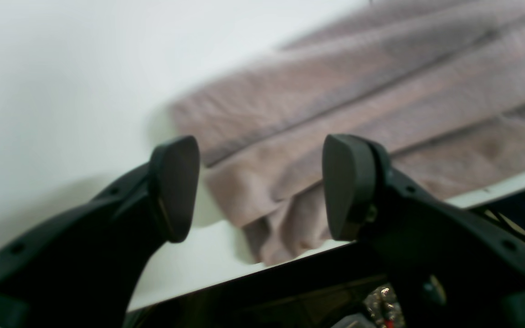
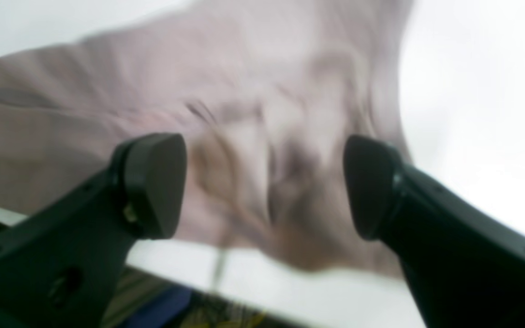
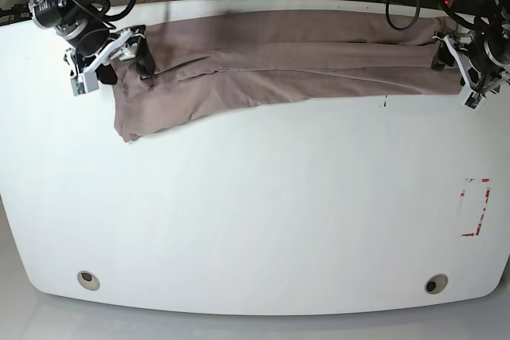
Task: Fold the T-shirt properly
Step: 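Release the folded edge and regrasp the strip's ends with both grippers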
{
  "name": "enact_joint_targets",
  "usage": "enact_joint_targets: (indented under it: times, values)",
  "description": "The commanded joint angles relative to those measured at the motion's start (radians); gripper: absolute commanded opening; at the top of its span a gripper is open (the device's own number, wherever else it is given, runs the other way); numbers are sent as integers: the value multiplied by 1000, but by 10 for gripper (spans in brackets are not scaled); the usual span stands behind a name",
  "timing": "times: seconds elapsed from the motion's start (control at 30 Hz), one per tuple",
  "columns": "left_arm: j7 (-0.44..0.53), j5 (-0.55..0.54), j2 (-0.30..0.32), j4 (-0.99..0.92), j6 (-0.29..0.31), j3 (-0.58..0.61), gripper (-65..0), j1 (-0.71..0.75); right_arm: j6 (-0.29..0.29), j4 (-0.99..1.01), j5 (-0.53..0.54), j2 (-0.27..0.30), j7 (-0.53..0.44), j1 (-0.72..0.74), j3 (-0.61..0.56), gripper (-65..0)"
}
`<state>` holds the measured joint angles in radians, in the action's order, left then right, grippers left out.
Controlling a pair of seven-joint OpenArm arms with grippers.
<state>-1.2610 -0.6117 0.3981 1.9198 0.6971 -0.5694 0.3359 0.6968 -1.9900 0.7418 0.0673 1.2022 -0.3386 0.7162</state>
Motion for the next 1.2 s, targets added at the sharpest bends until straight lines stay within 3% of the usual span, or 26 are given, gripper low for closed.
enact_joint_targets:
  times: [0.0,0.1,0.17,0.27,0.33,0.5,0.7,0.87,1.0,1.17]
  values:
    - [16,-18,-1,2,1,32,-254,-28,1,31,12,12,-23,57,-43,-155]
    - [16,51,-18,-23,1,102,-254,-48,1,73,-35,10,-23,100,-83,-241]
    - [17,123,-26,-38,1,111,-254,-48,1,116,-104,6,-23,135,-108,-358]
    - [16,233,-51,-84,1,119,-254,-51,1,171,-195,2,-25,164,-112,-477]
    - [19,330,-54,-128,1,130,-254,-53,1,212,-262,2,-31,177,-112,-522]
    - [56,428,-55,-201,1,160,-254,-53,1,318,-387,7,-149,189,-111,-504]
    - [132,430,-67,-319,1,216,-254,-110,1,495,-503,12,-296,258,-108,-507]
    - [145,430,-113,-429,1,222,-254,-237,1,653,-545,61,-431,352,-106,-509]
    - [143,418,-126,-425,1,222,-254,-301,1,713,-535,93,-443,410,-106,-510]
    - [93,280,-133,-299,1,139,-247,-303,1,711,-542,93,-443,430,-111,-512]
